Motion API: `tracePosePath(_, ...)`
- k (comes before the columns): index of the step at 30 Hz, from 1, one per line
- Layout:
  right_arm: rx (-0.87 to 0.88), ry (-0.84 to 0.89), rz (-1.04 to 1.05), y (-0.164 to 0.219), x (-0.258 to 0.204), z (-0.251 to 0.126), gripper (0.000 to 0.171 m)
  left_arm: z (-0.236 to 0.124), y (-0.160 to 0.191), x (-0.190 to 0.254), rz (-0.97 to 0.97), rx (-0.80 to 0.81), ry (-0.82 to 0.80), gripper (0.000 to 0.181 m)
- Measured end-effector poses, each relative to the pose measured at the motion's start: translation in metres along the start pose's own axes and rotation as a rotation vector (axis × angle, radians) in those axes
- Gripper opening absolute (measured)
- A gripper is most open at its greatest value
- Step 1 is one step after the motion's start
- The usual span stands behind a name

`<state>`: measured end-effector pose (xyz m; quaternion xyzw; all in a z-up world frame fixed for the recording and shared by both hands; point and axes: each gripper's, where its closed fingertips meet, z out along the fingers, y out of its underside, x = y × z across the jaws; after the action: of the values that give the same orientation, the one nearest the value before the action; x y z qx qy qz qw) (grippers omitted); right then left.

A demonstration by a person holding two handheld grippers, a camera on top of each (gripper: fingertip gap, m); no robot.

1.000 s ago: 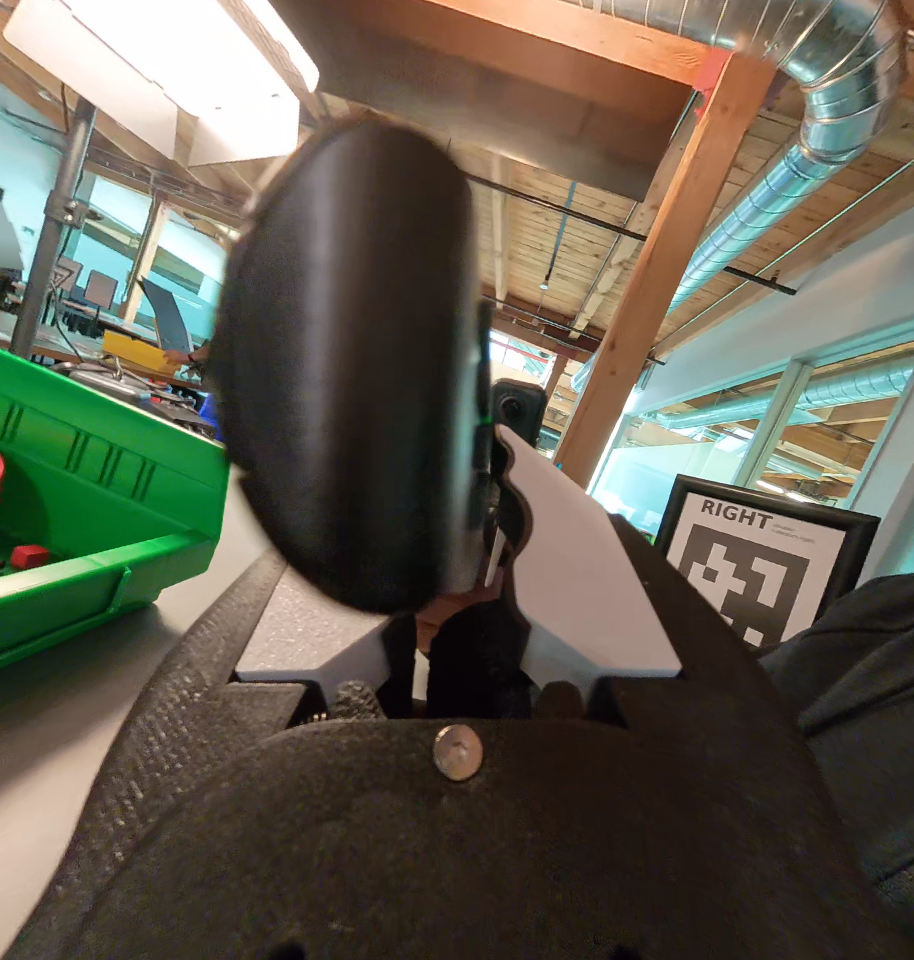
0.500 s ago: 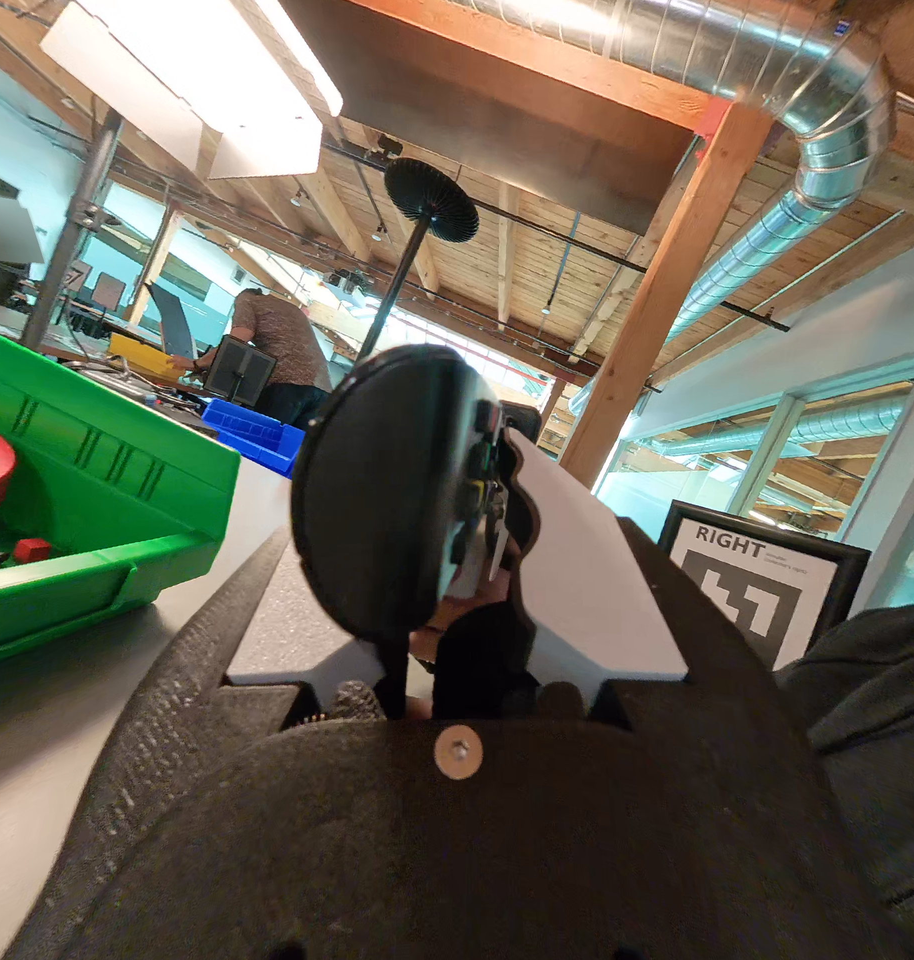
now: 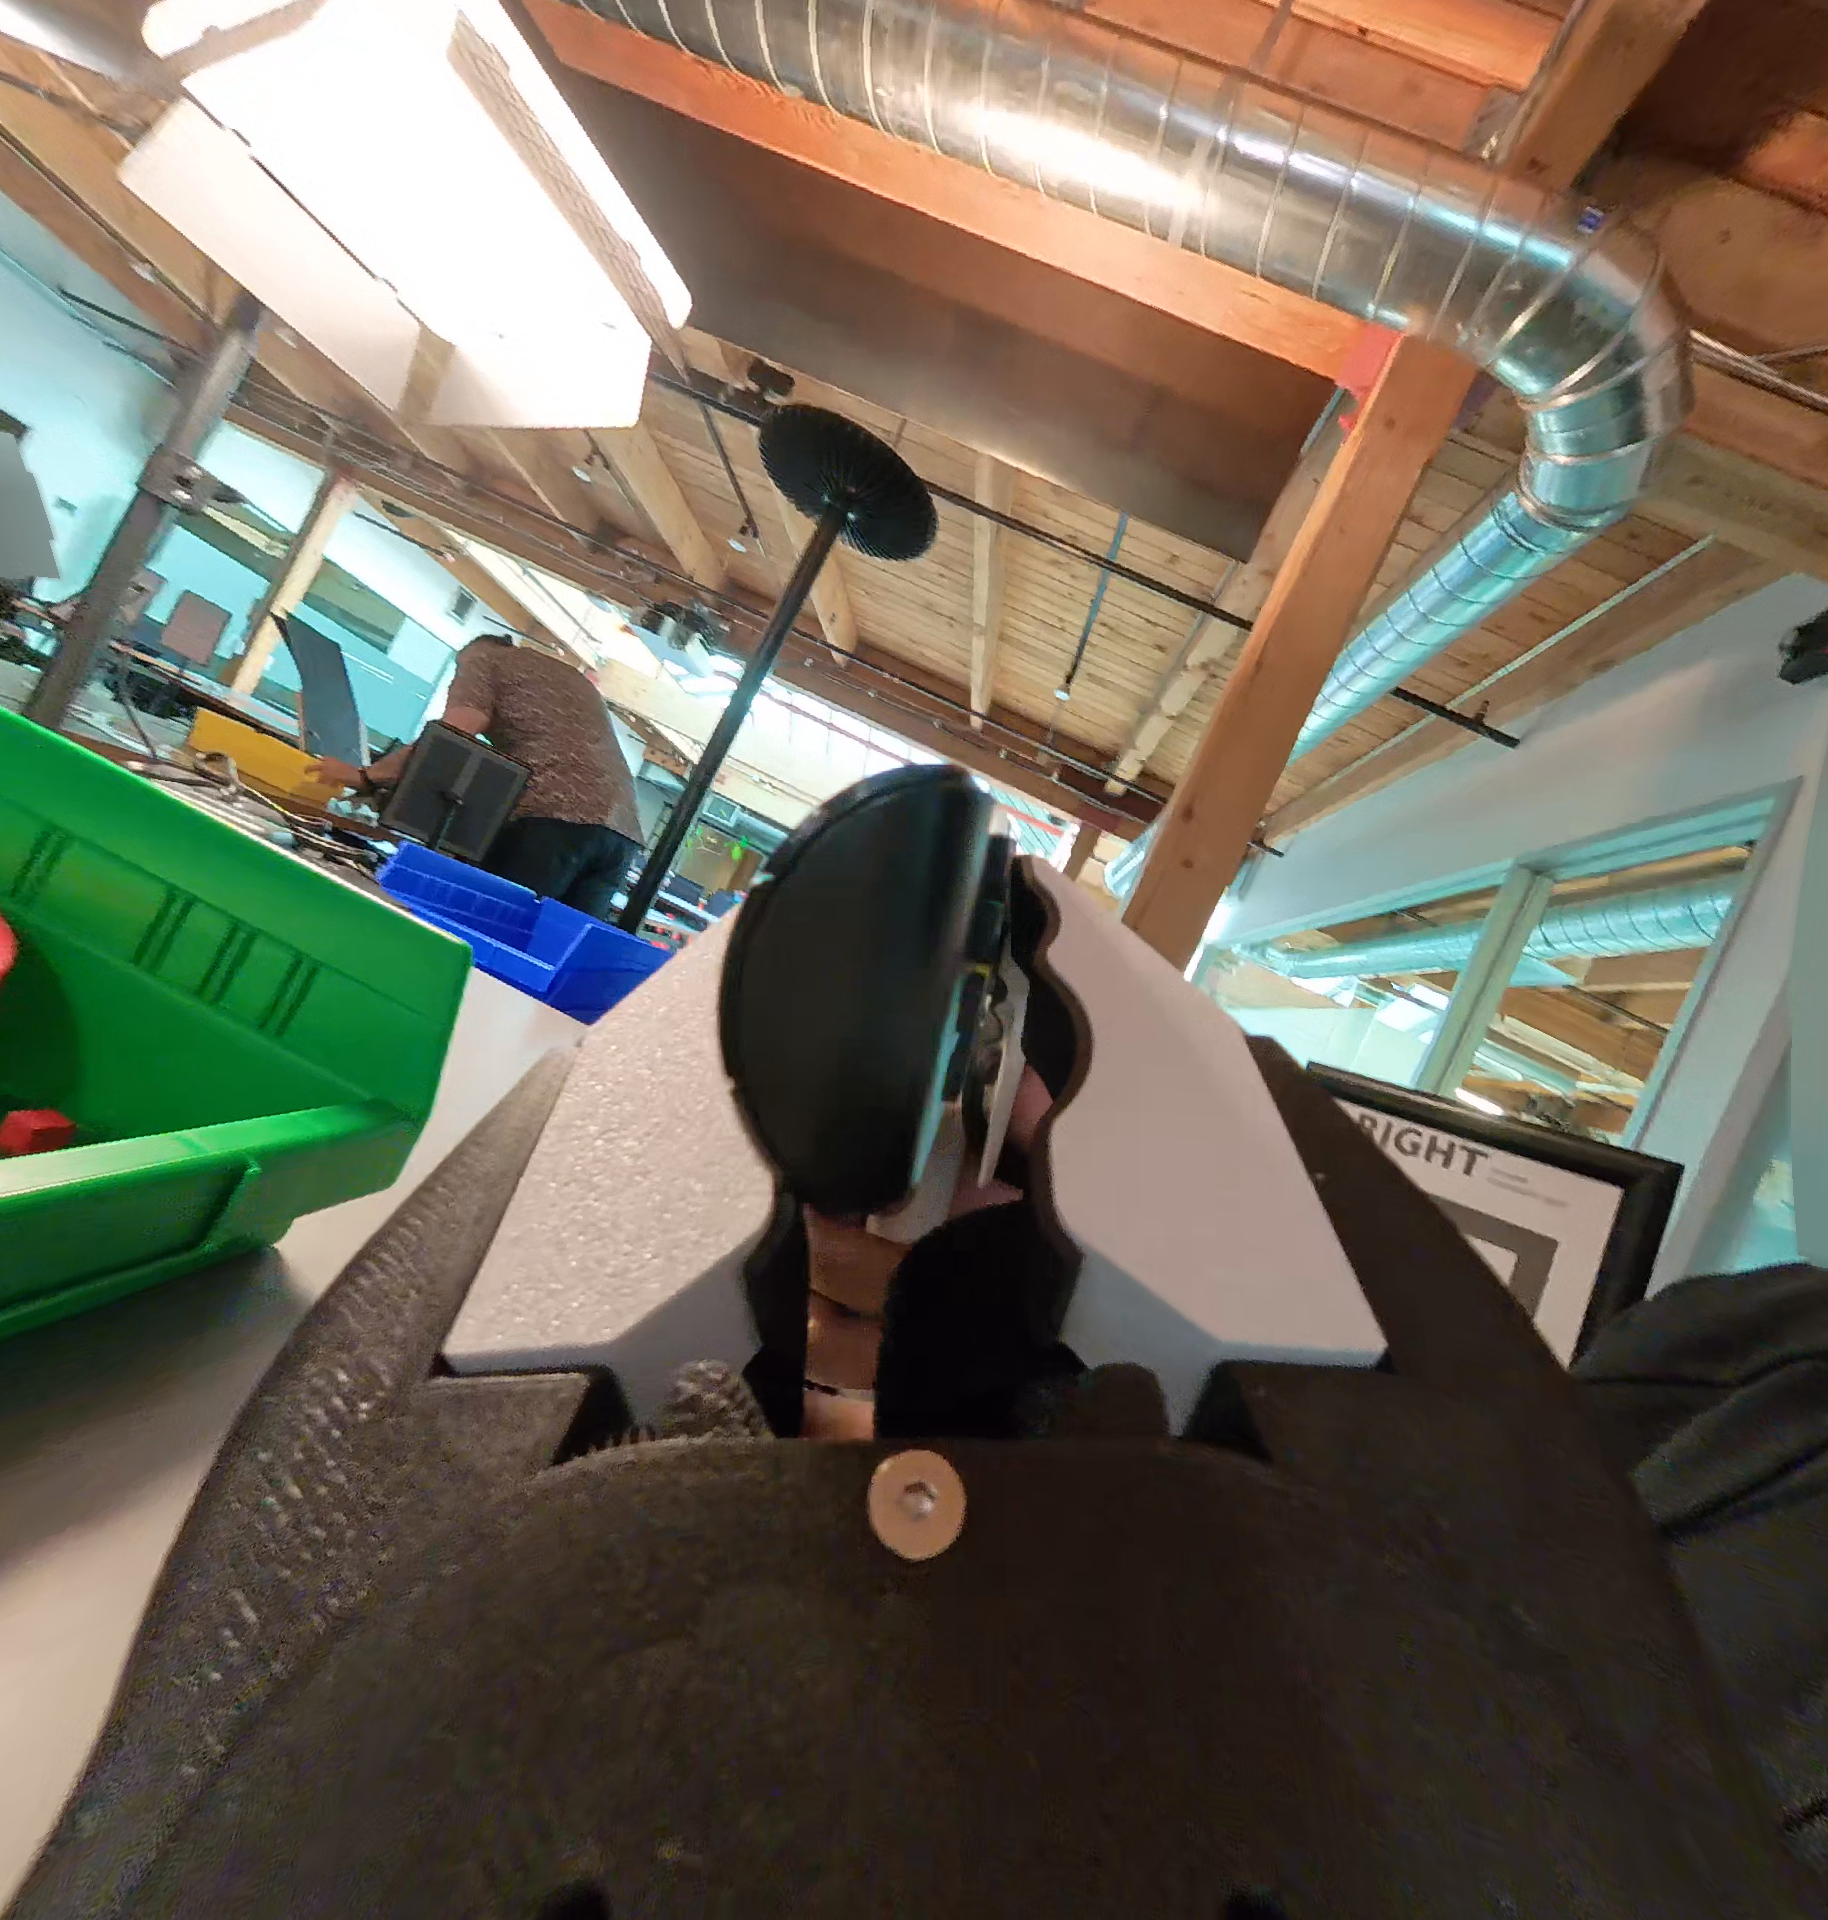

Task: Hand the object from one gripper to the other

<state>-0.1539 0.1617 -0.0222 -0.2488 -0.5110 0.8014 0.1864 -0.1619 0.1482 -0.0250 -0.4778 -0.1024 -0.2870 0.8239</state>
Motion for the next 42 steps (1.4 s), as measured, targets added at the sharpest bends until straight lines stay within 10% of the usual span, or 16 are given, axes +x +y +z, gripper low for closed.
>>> tracePosePath(42, -0.045, 0.066, 0.032, 0.010, 0.011, 0.008, 0.031, 0.003, 0.014, -0.008, -0.036, -0.075, -0.029, 0.030)
